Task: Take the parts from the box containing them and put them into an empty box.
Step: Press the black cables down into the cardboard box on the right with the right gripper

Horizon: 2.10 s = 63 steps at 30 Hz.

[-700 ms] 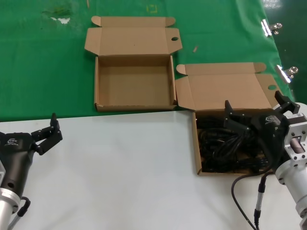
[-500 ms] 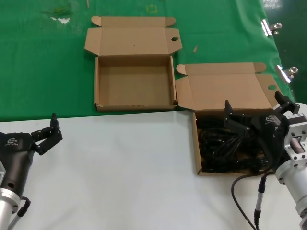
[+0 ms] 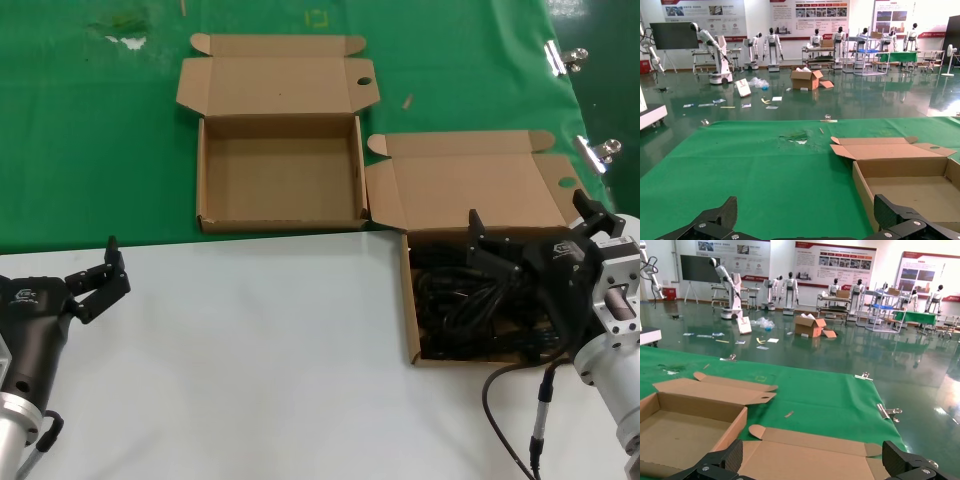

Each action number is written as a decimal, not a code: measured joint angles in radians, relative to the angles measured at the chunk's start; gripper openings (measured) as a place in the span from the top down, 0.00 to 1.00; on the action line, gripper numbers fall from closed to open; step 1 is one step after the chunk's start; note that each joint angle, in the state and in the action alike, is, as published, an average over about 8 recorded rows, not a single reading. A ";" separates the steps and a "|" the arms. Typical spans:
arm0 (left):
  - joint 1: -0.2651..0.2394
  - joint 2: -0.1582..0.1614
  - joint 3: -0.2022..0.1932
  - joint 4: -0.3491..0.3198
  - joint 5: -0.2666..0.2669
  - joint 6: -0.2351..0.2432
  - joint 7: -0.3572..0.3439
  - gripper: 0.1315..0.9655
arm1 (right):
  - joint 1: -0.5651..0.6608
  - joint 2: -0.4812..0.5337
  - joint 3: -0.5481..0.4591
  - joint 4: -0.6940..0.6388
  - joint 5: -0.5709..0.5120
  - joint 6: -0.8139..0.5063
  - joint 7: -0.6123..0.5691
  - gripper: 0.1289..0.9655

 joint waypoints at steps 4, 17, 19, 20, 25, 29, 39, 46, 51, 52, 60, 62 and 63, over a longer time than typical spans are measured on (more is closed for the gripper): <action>0.000 0.000 0.000 0.000 0.000 0.000 0.000 0.02 | 0.000 0.000 0.000 0.000 0.000 0.000 0.000 0.00; 0.000 0.000 0.000 0.000 0.000 0.000 0.000 0.12 | 0.006 0.007 -0.009 -0.004 -0.002 0.012 -0.004 0.00; 0.000 0.000 0.000 0.000 0.000 0.000 0.000 0.17 | 0.009 0.005 -0.005 -0.006 -0.010 0.009 -0.018 0.00; 0.000 0.000 0.000 0.000 0.000 0.000 0.000 0.19 | 0.010 0.003 -0.002 -0.006 -0.015 0.006 -0.029 0.00; 0.000 0.000 0.000 0.000 0.000 0.000 0.000 0.30 | 0.020 -0.001 0.018 -0.013 -0.044 -0.031 -0.089 0.00; 0.000 0.000 0.000 0.000 0.000 0.000 0.000 0.43 | 0.041 0.032 0.004 -0.029 -0.060 -0.056 -0.098 0.00; 0.000 0.000 0.000 0.000 0.000 0.000 0.000 0.70 | 0.152 0.195 -0.091 -0.085 -0.098 -0.208 -0.073 0.00; 0.000 0.000 0.000 0.000 0.000 0.000 0.000 0.83 | 0.277 0.296 -0.114 -0.137 -0.082 -0.403 -0.176 0.00; 0.000 0.000 0.000 0.000 0.000 0.000 0.000 0.92 | 0.387 0.349 -0.129 -0.203 -0.063 -0.560 -0.312 0.00; 0.000 0.000 0.000 0.000 0.000 0.000 0.000 0.92 | 0.407 0.357 -0.133 -0.219 -0.059 -0.592 -0.341 0.00; 0.000 0.000 0.000 0.000 0.000 0.000 0.000 0.96 | 0.580 0.406 -0.195 -0.378 -0.047 -0.866 -0.555 0.00; 0.000 0.000 0.000 0.000 0.000 0.000 0.000 0.98 | 0.624 0.414 -0.217 -0.423 -0.053 -0.932 -0.593 0.00; 0.000 0.000 0.000 0.000 0.000 0.000 0.000 0.99 | 0.648 0.418 -0.230 -0.448 -0.058 -0.965 -0.613 0.00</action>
